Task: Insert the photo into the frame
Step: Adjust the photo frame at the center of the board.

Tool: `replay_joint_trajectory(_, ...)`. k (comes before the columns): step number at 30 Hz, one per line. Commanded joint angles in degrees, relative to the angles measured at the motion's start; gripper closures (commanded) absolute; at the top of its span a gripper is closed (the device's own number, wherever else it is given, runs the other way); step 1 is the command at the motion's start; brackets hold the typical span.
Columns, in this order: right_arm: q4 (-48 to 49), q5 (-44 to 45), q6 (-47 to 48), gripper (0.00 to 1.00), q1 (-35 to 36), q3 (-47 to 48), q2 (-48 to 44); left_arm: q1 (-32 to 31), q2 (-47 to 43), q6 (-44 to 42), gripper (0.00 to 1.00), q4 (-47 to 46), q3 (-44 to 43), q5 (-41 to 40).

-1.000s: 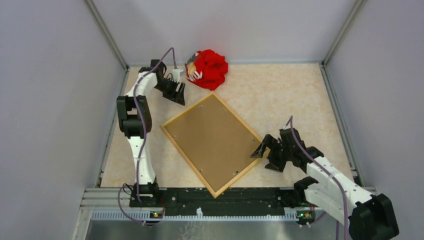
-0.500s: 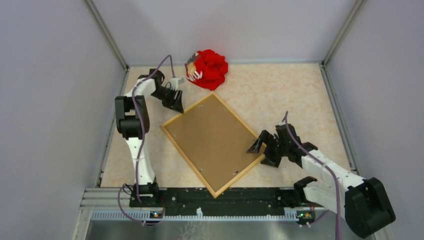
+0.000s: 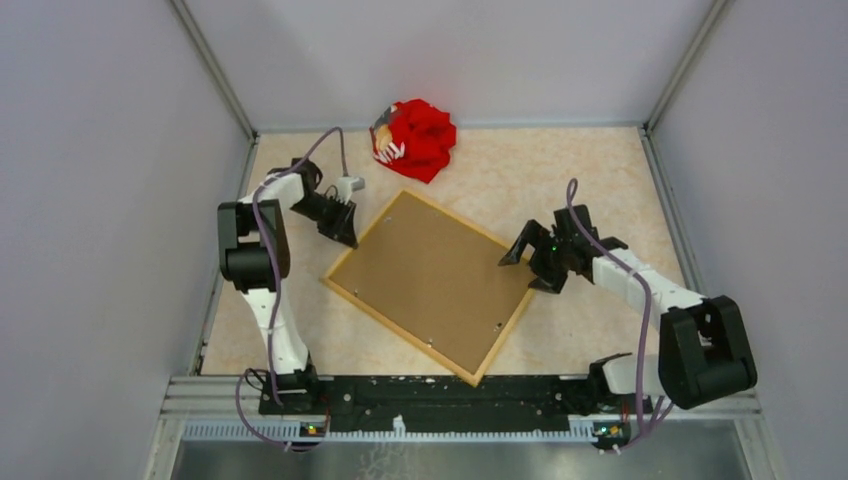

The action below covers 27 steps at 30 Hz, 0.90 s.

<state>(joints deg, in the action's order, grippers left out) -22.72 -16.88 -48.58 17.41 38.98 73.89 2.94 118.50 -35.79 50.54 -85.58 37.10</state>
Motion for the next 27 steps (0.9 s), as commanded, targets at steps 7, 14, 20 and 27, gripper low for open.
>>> replay_joint_trajectory(7,2.07,0.54,7.44,0.01,-3.79,12.13,8.2,-5.43,-8.48,-11.41,0.67,13.9,11.48,11.47)
replay_joint_trajectory(14,-2.39,2.47,10.51,0.01,-4.14,16.38,9.95,-3.67,-9.95,-6.05,0.61,12.05,11.32,11.79)
replay_joint_trajectory(20,-8.62,6.43,10.9,0.01,-6.17,12.9,-0.17,-1.83,-12.38,0.79,0.58,4.57,8.86,10.17)
replay_joint_trajectory(27,-14.01,8.0,11.29,0.01,-11.58,3.72,-12.07,-2.01,-7.9,2.52,0.52,4.94,3.28,10.74)
